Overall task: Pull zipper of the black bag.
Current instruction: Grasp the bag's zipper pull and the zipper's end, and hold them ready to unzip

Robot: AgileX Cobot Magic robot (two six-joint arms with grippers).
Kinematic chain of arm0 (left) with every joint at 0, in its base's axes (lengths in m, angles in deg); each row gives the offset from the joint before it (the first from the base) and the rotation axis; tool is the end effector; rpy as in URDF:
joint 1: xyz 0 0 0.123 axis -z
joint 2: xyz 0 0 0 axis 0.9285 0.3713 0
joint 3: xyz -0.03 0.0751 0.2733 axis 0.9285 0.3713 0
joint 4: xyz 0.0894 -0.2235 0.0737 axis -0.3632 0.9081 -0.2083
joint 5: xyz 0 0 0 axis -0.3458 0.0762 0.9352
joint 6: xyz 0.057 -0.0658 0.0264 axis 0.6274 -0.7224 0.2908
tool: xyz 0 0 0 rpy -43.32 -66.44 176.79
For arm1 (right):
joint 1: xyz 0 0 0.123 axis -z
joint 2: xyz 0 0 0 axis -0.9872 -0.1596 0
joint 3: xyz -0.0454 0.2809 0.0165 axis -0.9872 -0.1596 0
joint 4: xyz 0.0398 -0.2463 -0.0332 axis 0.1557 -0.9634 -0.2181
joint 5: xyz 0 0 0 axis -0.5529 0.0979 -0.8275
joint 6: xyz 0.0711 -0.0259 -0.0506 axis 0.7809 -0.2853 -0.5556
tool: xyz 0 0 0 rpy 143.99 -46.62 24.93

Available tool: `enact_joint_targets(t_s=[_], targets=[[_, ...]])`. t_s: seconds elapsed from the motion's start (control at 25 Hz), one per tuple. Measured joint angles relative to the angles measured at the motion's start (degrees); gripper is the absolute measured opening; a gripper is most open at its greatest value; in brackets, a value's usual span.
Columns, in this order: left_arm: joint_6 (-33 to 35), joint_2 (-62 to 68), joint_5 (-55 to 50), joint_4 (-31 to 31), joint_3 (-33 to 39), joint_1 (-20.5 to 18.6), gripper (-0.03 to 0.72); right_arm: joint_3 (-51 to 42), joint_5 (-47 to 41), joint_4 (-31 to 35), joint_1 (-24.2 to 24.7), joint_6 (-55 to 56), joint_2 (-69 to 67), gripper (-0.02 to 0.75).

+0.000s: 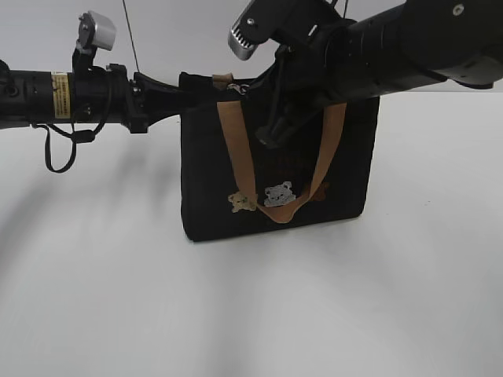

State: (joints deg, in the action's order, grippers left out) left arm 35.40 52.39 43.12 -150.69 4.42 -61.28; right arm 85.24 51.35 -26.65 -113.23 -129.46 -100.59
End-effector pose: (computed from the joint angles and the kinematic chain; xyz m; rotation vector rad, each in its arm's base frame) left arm 0.3904 -0.1266 0.1751 0.9820 1.5825 -0.9206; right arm 0.3135 0.2064 0.2503 -1.1857 1.8171 0.0796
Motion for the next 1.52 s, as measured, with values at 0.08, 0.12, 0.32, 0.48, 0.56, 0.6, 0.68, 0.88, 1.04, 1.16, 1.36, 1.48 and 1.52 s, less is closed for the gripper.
enact_joint_targets(t_s=[0.08, 0.12, 0.32, 0.48, 0.56, 0.6, 0.68, 0.88, 1.04, 1.16, 1.36, 1.48, 1.52], targets=[[0.00, 0.00, 0.00, 0.00, 0.00, 0.00, 0.046, 0.00, 0.00, 0.00, 0.00, 0.00, 0.00, -0.015], [0.00, 0.00, 0.00, 0.00, 0.00, 0.00, 0.046, 0.00, 0.00, 0.00, 0.00, 0.00, 0.00, -0.015], [0.00, 0.00, 0.00, -0.05, 0.00, 0.00, 0.046, 0.00, -0.05, 0.00, 0.00, 0.00, 0.02, -0.015], [0.00, 0.00, -0.04, -0.16, 0.00, 0.00, 0.046, 0.07, -0.25, 0.00, 0.00, 0.27, 0.07, -0.015], [0.00, 0.00, -0.04, -0.43, 0.00, 0.00, 0.046, 0.84, -1.06, 0.00, 0.00, 0.89, 0.07, -0.015], [0.00, 0.00, -0.04, -0.54, 0.00, 0.00, 0.046, 1.41, -1.45, 0.00, 0.00, 1.18, 0.07, -0.015], [0.00, 0.00, -0.04, -0.60, 0.00, 0.00, 0.046, 2.14, -1.87, 0.00, 0.00, 1.70, 0.14, -0.015], [0.00, 0.00, 0.12, -0.66, 0.00, 0.00, 0.046, 2.39, -2.80, -0.05, 0.37, 3.41, 0.20, -0.015], [0.00, 0.00, 0.19, -0.78, 0.00, 0.00, 0.046, 2.39, -3.61, 0.00, 2.57, 6.12, 0.71, -0.015], [0.00, 0.00, 0.72, -0.80, 0.00, 0.00, 0.046, 2.39, -4.00, 0.00, 4.40, 7.85, 1.93, -0.015], [0.00, -0.11, 1.10, -0.84, 0.00, 0.11, 0.046, 2.39, -5.90, 0.00, 6.60, 9.25, 2.46, -0.015], [0.00, -0.11, 1.10, -0.84, 0.00, 0.11, 0.046, 2.39, -6.36, 0.00, 8.18, 10.07, 2.46, -0.015], [0.00, -0.11, 1.10, -0.84, 0.00, 0.11, 0.046, 2.39, -6.54, 0.00, 8.61, 10.19, 2.46, -0.015]])
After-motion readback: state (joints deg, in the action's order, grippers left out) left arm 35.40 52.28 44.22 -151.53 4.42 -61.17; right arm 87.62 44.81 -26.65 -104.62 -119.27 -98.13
